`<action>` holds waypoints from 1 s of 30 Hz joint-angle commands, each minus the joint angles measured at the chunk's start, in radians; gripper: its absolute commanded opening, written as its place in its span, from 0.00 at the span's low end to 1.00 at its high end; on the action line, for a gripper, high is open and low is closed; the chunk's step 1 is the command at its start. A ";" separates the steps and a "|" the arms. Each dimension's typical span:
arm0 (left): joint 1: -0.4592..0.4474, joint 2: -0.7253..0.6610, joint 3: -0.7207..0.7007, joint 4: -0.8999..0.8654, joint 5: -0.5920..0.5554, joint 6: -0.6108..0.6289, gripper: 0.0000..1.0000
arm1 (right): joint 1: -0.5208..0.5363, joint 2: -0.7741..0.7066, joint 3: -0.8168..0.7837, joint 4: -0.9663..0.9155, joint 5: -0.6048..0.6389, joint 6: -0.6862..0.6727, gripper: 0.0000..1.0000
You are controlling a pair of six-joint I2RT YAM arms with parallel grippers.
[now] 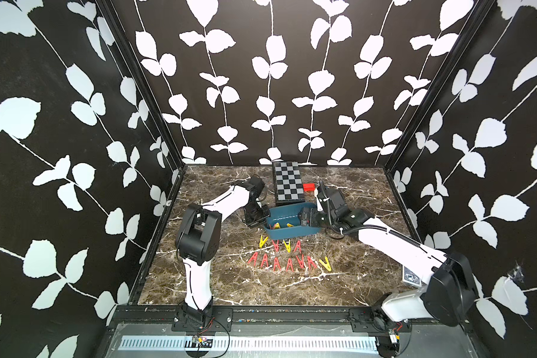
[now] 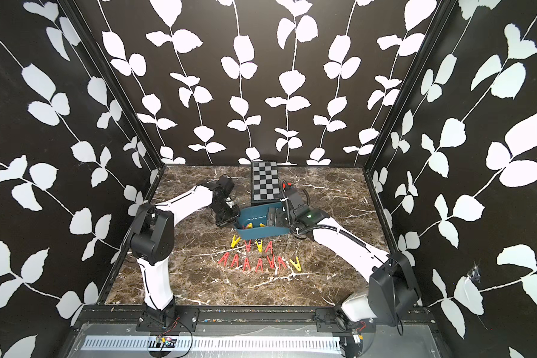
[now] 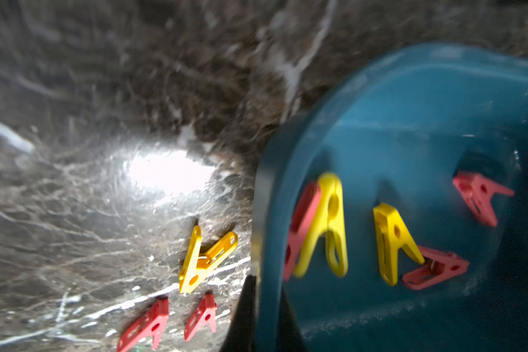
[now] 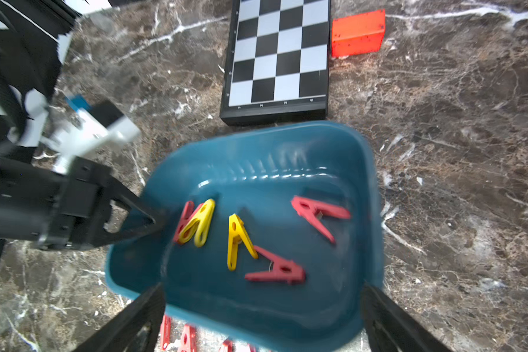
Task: Take the clothespins out of the storage box
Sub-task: Adjust the storage box at the center of the board.
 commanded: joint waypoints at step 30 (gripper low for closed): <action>-0.102 0.017 0.065 0.121 -0.379 0.140 0.00 | -0.005 -0.025 -0.016 -0.023 0.031 0.015 0.99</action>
